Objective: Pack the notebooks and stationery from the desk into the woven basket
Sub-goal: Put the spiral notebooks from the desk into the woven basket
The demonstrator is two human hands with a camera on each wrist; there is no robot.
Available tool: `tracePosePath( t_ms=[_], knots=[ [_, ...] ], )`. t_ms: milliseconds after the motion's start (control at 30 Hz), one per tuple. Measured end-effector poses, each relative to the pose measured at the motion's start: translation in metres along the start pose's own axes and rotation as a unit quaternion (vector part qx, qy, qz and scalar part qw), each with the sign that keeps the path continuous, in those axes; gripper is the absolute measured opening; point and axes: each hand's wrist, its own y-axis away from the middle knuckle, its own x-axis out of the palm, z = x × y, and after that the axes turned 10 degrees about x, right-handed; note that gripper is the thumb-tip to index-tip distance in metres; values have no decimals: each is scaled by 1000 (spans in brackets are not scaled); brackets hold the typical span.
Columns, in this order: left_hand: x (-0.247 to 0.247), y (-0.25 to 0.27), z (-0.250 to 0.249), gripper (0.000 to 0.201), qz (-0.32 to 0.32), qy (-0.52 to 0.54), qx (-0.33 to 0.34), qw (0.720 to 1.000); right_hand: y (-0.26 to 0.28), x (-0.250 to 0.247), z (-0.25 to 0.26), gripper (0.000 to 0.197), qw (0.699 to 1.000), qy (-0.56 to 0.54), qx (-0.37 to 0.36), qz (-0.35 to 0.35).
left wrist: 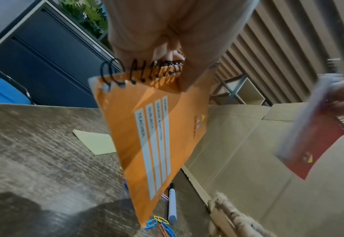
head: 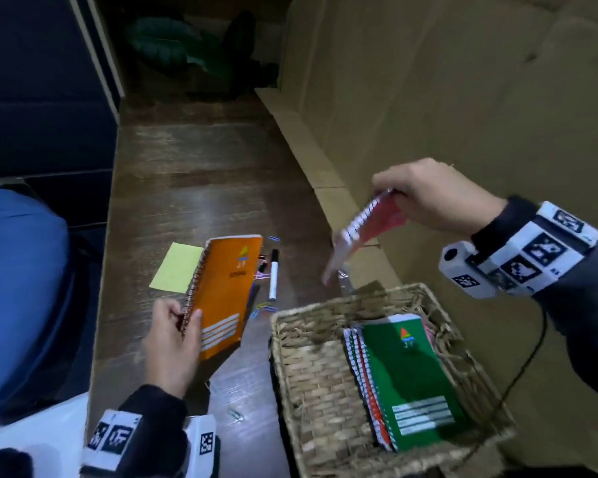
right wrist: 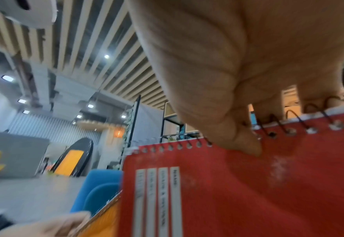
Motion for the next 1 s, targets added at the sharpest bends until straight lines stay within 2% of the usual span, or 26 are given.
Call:
tracePosePath(
  t_ms=[100, 133, 200, 267, 367, 433, 467, 533, 600, 700, 767, 800, 867, 933, 1000],
  knots=[
    [-3, 1, -8, 17, -3, -9, 17, 1000, 39, 10, 7, 14, 982, 127, -142, 11],
    [-4, 1, -13, 16, -3, -1, 17, 1000, 51, 20, 11, 13, 972, 171, -158, 35],
    [-8, 1, -26, 15, 2, 19, 23, 1000, 74, 49, 22, 8, 946, 237, -160, 151],
    [-12, 0, -42, 15, 9, 33, 52, 998, 93, 81, 33, 19, 896, 316, -172, 260],
    [-21, -5, -65, 23, 24, 67, 102, 992, 109, 125, 46, 23, 833, 383, -219, 333],
    [-25, -8, -80, 35, 37, 97, 142, 984, 115, 156, 46, 25, 810, 396, -237, 362],
    [-26, -9, -85, 41, 51, 121, 156, 979, 116, 170, 45, 24, 807, 397, -242, 363],
    [-27, -8, -96, 46, 89, 183, 170, 964, 117, 196, 38, 21, 823, 375, -260, 337],
    [-23, -4, -111, 41, 131, 204, 190, 951, 119, 209, 29, 23, 842, 349, -250, 326],
    [-6, 6, -130, 40, 202, 217, 186, 937, 130, 208, 5, 48, 908, 238, -217, 266],
    [13, 15, -138, 46, 252, 240, 145, 926, 139, 203, -22, 63, 957, 156, -185, 160],
    [25, 20, -141, 47, 277, 248, 126, 920, 142, 198, -37, 65, 975, 113, -145, 125],
    [52, 30, -145, 48, 319, 252, 96, 909, 148, 175, -64, 59, 995, 22, -4, 96],
    [84, 39, -143, 49, 345, 248, 58, 903, 152, 146, -87, 49, 985, -3, 151, 84],
    [120, 48, -138, 49, 370, 254, 7, 894, 159, 129, -105, 45, 966, -6, 249, 72]
  ],
)
